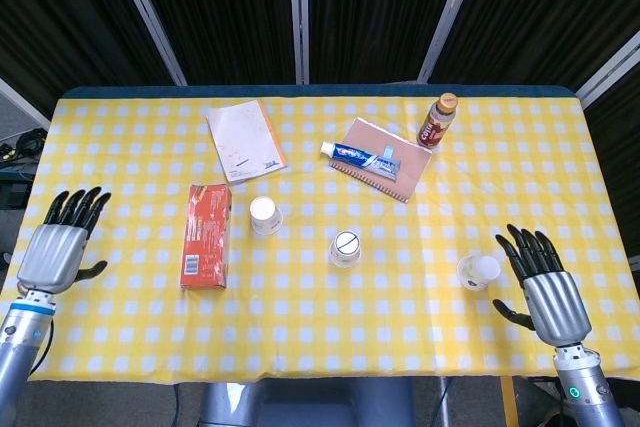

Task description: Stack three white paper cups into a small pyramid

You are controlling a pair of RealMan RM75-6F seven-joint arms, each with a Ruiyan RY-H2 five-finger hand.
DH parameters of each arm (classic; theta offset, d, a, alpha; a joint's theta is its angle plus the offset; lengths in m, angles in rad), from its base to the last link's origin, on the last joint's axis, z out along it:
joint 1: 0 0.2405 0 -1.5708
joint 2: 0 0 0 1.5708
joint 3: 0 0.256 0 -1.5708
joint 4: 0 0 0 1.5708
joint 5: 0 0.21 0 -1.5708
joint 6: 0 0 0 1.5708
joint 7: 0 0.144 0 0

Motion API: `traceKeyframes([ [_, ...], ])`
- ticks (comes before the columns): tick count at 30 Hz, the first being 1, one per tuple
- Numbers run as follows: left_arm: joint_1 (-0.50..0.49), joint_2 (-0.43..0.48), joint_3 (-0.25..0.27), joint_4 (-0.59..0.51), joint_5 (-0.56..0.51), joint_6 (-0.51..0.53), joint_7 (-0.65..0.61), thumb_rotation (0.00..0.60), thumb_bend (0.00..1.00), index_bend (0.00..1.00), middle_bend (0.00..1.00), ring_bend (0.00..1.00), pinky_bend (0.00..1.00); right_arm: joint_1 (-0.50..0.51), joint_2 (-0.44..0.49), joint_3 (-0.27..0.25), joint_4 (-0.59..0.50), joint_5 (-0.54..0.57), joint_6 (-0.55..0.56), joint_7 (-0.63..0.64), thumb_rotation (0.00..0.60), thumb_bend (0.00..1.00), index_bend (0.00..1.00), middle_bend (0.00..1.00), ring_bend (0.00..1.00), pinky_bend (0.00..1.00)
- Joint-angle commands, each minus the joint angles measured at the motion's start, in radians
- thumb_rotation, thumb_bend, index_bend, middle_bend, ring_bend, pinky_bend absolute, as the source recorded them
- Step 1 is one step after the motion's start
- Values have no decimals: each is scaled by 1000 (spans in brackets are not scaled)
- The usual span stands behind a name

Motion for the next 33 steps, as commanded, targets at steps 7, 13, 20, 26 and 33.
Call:
traceKeyframes([
  [7, -187, -25, -83, -41, -127, -230, 111, 600, 393, 72, 0, 0, 0, 0, 18, 1, -5, 3, 1, 47, 600, 40, 36, 0, 0, 0],
  [13, -295, -54, -95, -61, -228, -351, 219, 600, 419, 73, 0, 0, 0, 3, 35, 0, -9, 3, -2, 94, 600, 39, 36, 0, 0, 0],
  [20, -406, -106, -98, -65, -381, -416, 346, 600, 418, 126, 0, 0, 0, 1, 51, 1, -13, 6, 4, 140, 600, 39, 36, 0, 0, 0],
  [26, -472, -161, -85, -51, -484, -386, 449, 600, 416, 193, 0, 0, 0, -3, 62, -1, -16, 1, 14, 167, 600, 39, 36, 0, 0, 0],
  [33, -542, -219, -82, -16, -598, -357, 523, 600, 415, 128, 0, 0, 0, -3, 69, -3, -18, 0, 13, 188, 600, 39, 36, 0, 0, 0],
])
